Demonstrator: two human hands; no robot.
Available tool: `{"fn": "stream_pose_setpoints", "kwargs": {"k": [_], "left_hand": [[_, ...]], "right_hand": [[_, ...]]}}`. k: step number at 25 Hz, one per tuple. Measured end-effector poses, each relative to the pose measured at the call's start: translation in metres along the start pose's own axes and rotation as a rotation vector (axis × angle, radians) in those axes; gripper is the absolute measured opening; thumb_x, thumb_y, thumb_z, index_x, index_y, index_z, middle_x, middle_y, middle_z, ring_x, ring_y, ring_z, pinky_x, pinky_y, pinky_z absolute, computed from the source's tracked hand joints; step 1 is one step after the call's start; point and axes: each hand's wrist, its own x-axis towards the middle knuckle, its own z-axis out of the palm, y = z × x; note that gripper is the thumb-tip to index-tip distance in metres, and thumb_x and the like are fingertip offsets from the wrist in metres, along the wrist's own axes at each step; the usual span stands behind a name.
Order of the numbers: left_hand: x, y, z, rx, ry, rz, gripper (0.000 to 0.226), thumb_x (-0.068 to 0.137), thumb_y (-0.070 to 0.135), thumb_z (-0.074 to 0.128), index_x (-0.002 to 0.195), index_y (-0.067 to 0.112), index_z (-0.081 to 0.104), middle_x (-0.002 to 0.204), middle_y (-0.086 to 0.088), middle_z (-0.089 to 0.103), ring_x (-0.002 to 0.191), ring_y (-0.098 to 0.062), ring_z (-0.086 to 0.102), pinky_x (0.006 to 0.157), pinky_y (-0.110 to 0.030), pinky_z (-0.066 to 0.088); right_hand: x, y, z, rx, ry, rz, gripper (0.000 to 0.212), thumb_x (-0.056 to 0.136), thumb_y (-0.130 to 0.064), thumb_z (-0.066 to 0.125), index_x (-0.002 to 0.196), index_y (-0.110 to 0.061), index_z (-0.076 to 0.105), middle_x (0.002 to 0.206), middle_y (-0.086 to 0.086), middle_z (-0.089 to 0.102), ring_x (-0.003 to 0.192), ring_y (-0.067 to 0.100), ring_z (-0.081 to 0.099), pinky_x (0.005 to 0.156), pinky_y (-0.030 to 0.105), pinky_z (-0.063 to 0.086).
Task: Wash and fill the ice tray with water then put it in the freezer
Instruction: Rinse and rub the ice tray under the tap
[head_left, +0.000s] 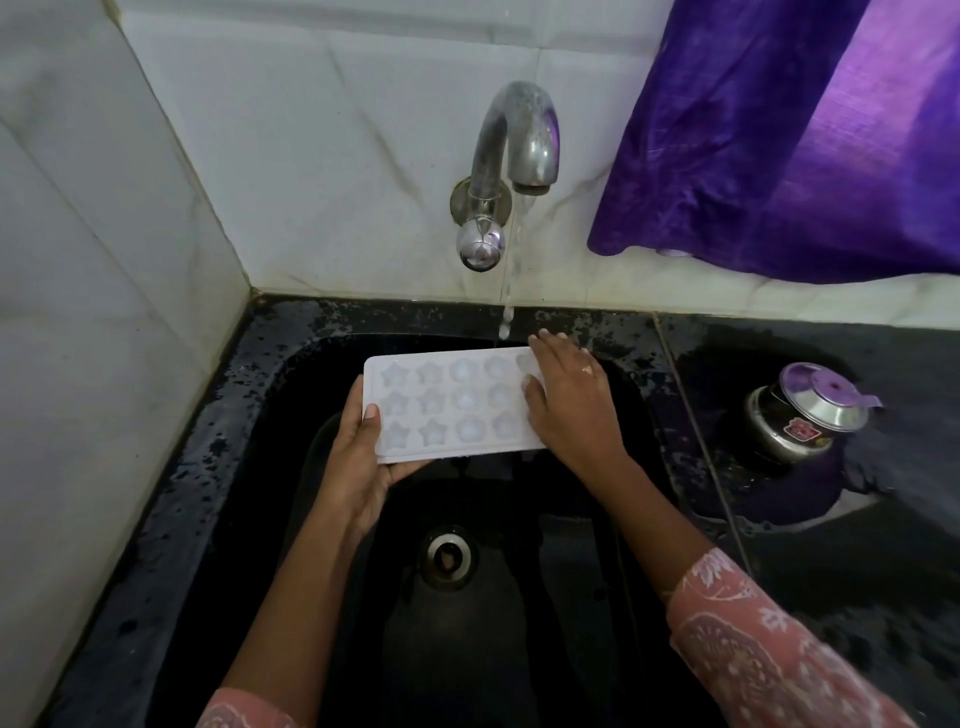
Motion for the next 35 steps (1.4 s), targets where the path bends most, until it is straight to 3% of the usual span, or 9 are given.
{"fn": "stream_pose_setpoints", "kwargs": {"k": [4,9,11,14,19,23,28,30,35], "left_hand": [[0.003,-0.006,0.010,-0.074,0.035,-0.070,0.035,0.102,0.023,0.032,0.136,0.019,0.042,0.110,-0.001,0.062,0.093,-0.017,0.064,0.058,-0.032,0.059],[0.003,-0.012,0.021,-0.195,-0.003,-0.159,0.028,0.102,0.022,0.033,0.122,0.013,0.050,0.104,-0.008,0.066,0.077,-0.018,0.072,0.055,-0.035,0.058],[0.005,-0.013,0.020,-0.217,-0.007,-0.173,0.026,0.102,0.022,0.032,0.117,0.015,0.052,0.104,-0.008,0.066,0.078,-0.018,0.072,0.056,-0.036,0.058],[0.007,-0.018,0.027,-0.267,-0.026,-0.202,0.026,0.102,0.021,0.033,0.117,0.015,0.053,0.099,-0.008,0.068,0.078,-0.017,0.071,0.057,-0.037,0.058],[0.011,-0.021,0.030,-0.271,-0.038,-0.206,0.028,0.102,0.023,0.032,0.118,0.018,0.055,0.094,0.000,0.073,0.079,-0.012,0.071,0.056,-0.032,0.058],[0.015,-0.020,0.032,-0.339,-0.028,-0.201,0.028,0.102,0.023,0.032,0.115,0.016,0.055,0.111,-0.010,0.066,0.088,-0.021,0.069,0.061,-0.041,0.059],[0.018,-0.021,0.027,-0.264,-0.036,-0.197,0.030,0.101,0.024,0.034,0.119,0.015,0.056,0.115,-0.008,0.065,0.095,-0.015,0.068,0.076,-0.027,0.058],[0.018,-0.022,0.026,-0.260,-0.026,-0.175,0.028,0.101,0.023,0.033,0.114,0.016,0.057,0.107,-0.007,0.068,0.087,-0.014,0.070,0.071,-0.029,0.059],[0.020,-0.016,0.021,-0.245,-0.005,-0.091,0.031,0.102,0.026,0.029,0.123,0.020,0.052,0.114,-0.002,0.065,0.098,-0.021,0.066,0.065,-0.041,0.059]], "right_hand": [[-0.007,-0.016,0.016,-0.062,-0.200,0.063,0.062,0.099,-0.042,0.025,0.148,-0.007,0.010,0.158,0.010,0.003,0.146,0.022,-0.001,0.116,0.035,-0.005],[-0.012,-0.029,0.033,-0.075,-0.352,-0.280,0.068,0.095,-0.054,0.012,0.149,-0.014,0.000,0.158,0.004,-0.006,0.145,0.016,-0.010,0.117,0.035,-0.010],[-0.005,-0.018,0.034,-0.113,-0.286,-0.248,0.078,0.085,-0.059,-0.004,0.149,-0.015,0.001,0.158,0.003,-0.004,0.145,0.015,-0.009,0.116,0.033,-0.012],[0.001,-0.023,0.035,-0.103,-0.192,-0.101,0.078,0.089,-0.058,0.004,0.149,-0.009,0.002,0.158,0.008,-0.005,0.145,0.019,-0.009,0.115,0.033,-0.012],[-0.004,-0.040,0.041,-0.166,-0.230,-0.506,0.065,0.093,-0.045,0.007,0.149,-0.012,0.006,0.158,0.005,0.001,0.146,0.016,-0.005,0.114,0.031,-0.013],[0.011,-0.030,0.036,-0.123,-0.131,-0.190,0.075,0.088,-0.052,-0.003,0.149,-0.010,0.000,0.157,0.005,-0.008,0.145,0.017,-0.008,0.112,0.030,-0.017],[-0.019,-0.047,0.046,-0.101,-0.244,-0.505,0.063,0.096,-0.044,0.015,0.149,-0.011,0.011,0.158,0.005,0.006,0.146,0.015,-0.002,0.116,0.029,-0.011],[-0.023,-0.033,0.044,-0.137,-0.233,-0.539,0.062,0.096,-0.045,0.016,0.148,-0.012,0.015,0.157,0.004,0.010,0.145,0.014,0.002,0.117,0.030,-0.006],[-0.023,0.023,0.022,-0.160,-0.195,-0.327,0.071,0.092,-0.057,-0.001,0.149,-0.016,0.004,0.156,-0.001,-0.005,0.144,0.013,-0.009,0.119,0.034,0.000]]}}
